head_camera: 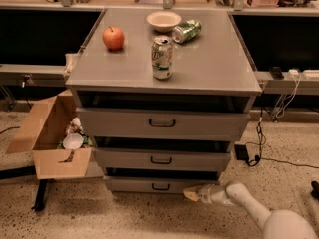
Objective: Close bottom drawer
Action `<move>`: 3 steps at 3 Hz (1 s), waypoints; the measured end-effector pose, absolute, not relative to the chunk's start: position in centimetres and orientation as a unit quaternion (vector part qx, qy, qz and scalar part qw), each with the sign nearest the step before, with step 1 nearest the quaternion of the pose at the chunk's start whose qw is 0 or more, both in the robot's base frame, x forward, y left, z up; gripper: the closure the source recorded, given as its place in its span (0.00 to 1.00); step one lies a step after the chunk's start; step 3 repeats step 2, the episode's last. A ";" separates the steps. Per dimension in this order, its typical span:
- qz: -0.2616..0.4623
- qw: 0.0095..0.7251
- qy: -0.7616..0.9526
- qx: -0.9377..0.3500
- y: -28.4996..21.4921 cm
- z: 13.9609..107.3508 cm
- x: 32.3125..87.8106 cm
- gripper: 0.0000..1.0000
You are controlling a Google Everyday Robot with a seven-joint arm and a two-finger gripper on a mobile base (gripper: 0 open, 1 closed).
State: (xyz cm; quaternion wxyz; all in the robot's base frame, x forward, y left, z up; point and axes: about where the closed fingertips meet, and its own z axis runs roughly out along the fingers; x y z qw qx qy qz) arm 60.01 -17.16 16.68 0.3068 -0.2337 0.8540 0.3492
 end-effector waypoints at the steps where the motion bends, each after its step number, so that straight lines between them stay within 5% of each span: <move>1: 0.378 0.287 0.815 -0.333 -16.5 19.8 55.3 1.00; 3: 0.390 0.269 0.793 -0.382 -15.8 21.1 52.3 1.00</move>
Offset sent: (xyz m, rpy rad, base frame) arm -0.1103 0.0135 0.0628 -0.0084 -0.0747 0.4675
